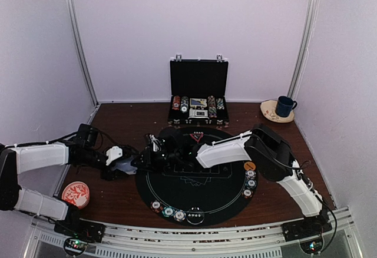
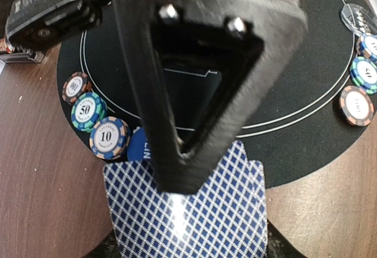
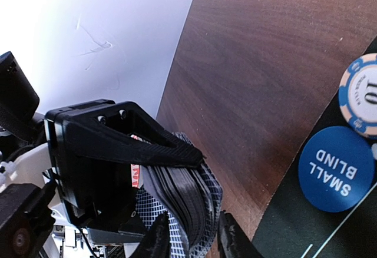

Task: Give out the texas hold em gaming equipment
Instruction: Pick up the poker card from the face-down deck piles.

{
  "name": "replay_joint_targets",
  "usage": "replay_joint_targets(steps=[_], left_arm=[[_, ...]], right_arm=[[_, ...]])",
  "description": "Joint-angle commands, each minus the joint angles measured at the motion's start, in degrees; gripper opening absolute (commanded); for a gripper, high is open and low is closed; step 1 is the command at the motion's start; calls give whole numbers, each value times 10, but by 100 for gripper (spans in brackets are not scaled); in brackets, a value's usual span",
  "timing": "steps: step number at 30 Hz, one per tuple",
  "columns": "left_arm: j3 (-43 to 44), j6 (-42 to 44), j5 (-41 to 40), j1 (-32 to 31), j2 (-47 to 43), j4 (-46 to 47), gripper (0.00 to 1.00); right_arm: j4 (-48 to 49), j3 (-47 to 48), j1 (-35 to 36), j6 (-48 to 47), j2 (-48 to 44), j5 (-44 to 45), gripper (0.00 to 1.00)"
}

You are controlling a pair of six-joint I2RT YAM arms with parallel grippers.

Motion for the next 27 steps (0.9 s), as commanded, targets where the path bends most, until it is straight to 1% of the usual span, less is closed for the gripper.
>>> replay_joint_targets(steps=[1, 4, 6, 9, 11, 16, 18, 23, 27], left_arm=[[-6, -8, -10, 3, -4, -10, 34], [-7, -10, -10, 3, -3, -10, 34], [-6, -9, -11, 3, -3, -8, 34], [-6, -10, -11, 3, -3, -9, 34], [-5, -11, -11, 4, -2, -8, 34], [-6, -9, -10, 3, -4, -9, 33], [-6, -10, -10, 3, -4, -8, 33], [-6, -10, -10, 3, -4, -8, 33], [-6, -10, -8, 3, -5, -8, 33]], right_arm=[[22, -7, -8, -10, -45, 8, 30], [23, -7, -7, -9, -43, 9, 28], [25, -7, -8, -7, -41, 8, 25], [31, -1, -7, -3, -36, 3, 23], [26, 5, -6, -5, -32, 3, 23], [5, 25, -4, -17, -16, 9, 31], [2, 30, -4, -19, -10, 7, 31], [4, 36, -2, -23, -3, 3, 26], [-13, 43, -1, -31, 3, 10, 27]])
